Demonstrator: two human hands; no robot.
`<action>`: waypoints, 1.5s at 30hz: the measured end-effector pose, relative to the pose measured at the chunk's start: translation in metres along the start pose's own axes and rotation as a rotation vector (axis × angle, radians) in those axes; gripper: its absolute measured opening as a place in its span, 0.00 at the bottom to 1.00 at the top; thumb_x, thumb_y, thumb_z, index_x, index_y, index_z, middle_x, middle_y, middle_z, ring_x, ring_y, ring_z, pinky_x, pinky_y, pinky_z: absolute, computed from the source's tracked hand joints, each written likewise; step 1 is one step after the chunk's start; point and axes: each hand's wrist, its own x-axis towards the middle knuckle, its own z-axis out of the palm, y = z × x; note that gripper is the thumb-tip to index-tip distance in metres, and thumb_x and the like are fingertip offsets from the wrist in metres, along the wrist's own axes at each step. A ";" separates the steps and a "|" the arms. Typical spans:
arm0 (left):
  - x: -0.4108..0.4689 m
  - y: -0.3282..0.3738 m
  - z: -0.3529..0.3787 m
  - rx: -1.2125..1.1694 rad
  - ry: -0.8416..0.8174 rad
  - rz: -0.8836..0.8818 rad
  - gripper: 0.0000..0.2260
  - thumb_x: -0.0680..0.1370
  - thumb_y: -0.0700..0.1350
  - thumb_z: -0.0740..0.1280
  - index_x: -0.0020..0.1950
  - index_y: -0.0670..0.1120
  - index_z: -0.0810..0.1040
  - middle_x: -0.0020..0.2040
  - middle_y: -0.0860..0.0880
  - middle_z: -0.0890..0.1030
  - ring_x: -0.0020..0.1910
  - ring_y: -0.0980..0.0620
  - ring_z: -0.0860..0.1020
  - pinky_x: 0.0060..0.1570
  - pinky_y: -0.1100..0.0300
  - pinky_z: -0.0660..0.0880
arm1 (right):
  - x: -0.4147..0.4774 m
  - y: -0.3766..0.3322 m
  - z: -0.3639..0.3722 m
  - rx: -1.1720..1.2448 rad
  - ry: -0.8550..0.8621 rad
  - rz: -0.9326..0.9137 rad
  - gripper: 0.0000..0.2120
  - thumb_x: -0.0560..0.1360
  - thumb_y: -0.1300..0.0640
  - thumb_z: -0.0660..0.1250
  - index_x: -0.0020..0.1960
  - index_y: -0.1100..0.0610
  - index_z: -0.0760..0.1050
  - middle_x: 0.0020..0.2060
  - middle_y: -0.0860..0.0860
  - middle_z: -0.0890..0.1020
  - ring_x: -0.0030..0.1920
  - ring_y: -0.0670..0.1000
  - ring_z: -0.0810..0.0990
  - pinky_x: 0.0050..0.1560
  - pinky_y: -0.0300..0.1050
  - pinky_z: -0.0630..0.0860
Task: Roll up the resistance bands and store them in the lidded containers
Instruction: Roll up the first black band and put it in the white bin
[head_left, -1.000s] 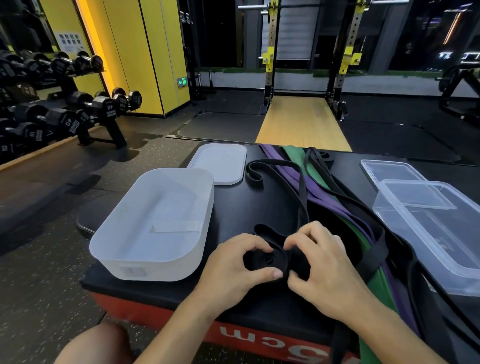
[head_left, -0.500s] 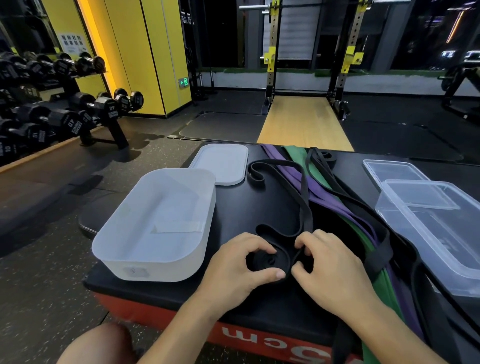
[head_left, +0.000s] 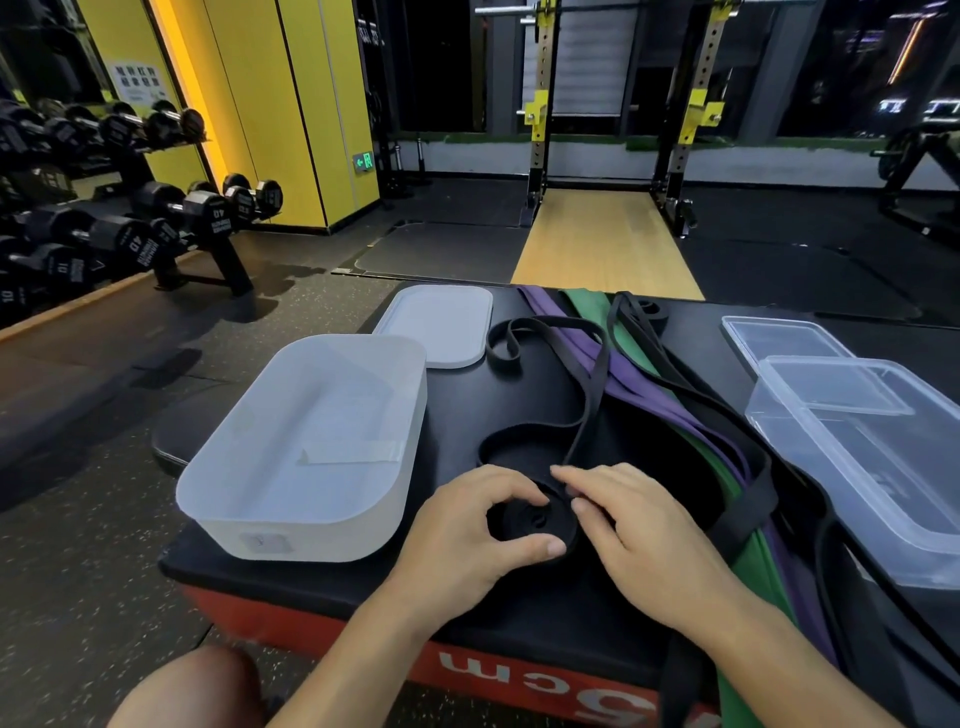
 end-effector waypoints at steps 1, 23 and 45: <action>0.000 0.000 0.000 -0.003 -0.001 -0.002 0.16 0.70 0.58 0.80 0.56 0.60 0.84 0.57 0.67 0.81 0.62 0.65 0.77 0.63 0.66 0.72 | -0.001 0.000 -0.001 0.026 -0.016 0.015 0.19 0.83 0.49 0.60 0.73 0.40 0.71 0.56 0.34 0.78 0.59 0.39 0.74 0.63 0.43 0.73; -0.003 0.002 -0.004 -0.011 0.003 0.018 0.12 0.69 0.59 0.80 0.50 0.60 0.85 0.52 0.61 0.77 0.56 0.59 0.78 0.58 0.59 0.75 | -0.003 -0.002 0.000 -0.050 -0.152 0.041 0.53 0.58 0.17 0.63 0.79 0.38 0.59 0.63 0.31 0.69 0.68 0.40 0.66 0.73 0.43 0.61; -0.002 0.003 -0.004 -0.013 -0.096 0.041 0.17 0.74 0.55 0.79 0.62 0.57 0.85 0.57 0.63 0.77 0.61 0.61 0.77 0.64 0.63 0.73 | -0.009 -0.011 -0.002 -0.073 -0.100 -0.042 0.40 0.65 0.24 0.65 0.72 0.40 0.64 0.61 0.32 0.68 0.64 0.39 0.66 0.68 0.41 0.68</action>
